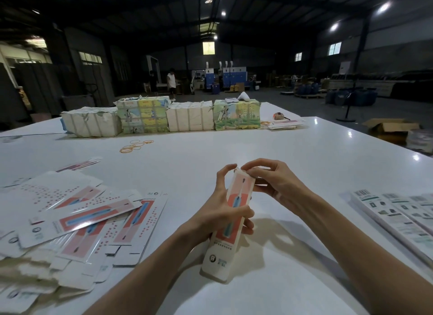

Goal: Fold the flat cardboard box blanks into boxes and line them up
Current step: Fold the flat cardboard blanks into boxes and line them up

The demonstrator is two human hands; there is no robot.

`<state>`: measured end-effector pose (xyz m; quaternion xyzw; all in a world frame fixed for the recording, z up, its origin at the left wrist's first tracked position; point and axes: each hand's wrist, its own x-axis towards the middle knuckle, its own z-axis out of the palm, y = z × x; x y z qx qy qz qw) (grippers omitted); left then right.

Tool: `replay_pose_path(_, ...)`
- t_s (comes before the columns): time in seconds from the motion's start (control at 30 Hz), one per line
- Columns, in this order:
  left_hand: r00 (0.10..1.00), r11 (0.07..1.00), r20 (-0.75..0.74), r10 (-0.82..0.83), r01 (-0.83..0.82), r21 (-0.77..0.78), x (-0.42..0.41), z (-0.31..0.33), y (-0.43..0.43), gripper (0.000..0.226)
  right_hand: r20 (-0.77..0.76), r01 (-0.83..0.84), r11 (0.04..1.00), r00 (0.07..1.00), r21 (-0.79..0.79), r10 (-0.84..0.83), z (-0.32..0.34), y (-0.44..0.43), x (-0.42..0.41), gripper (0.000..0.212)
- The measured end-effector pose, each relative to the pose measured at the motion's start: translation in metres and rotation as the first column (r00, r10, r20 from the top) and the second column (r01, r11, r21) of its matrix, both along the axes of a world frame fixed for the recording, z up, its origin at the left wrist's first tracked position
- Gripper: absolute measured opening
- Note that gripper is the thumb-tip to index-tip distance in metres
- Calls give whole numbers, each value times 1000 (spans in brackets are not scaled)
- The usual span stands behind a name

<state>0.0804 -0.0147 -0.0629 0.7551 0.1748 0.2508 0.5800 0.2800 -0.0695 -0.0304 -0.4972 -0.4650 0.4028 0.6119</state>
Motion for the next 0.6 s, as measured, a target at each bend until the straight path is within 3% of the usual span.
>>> replay_pose_path(0.27,1000,999,3,-27,27,-35,1,-2,-2,100,-11,3,998,1000,-68,-4,6,-3,0,22)
replay_pose_path(0.43,992,992,80,95,-89,-85,4,1,4,98,-83,-48,997,995,68,54,0,-4,-13,18)
replay_pose_path(0.6,979,978,166,118,-86,-190,-2,-1,6,100,101,49,984,993,173,-67,-10,-3,-27,26)
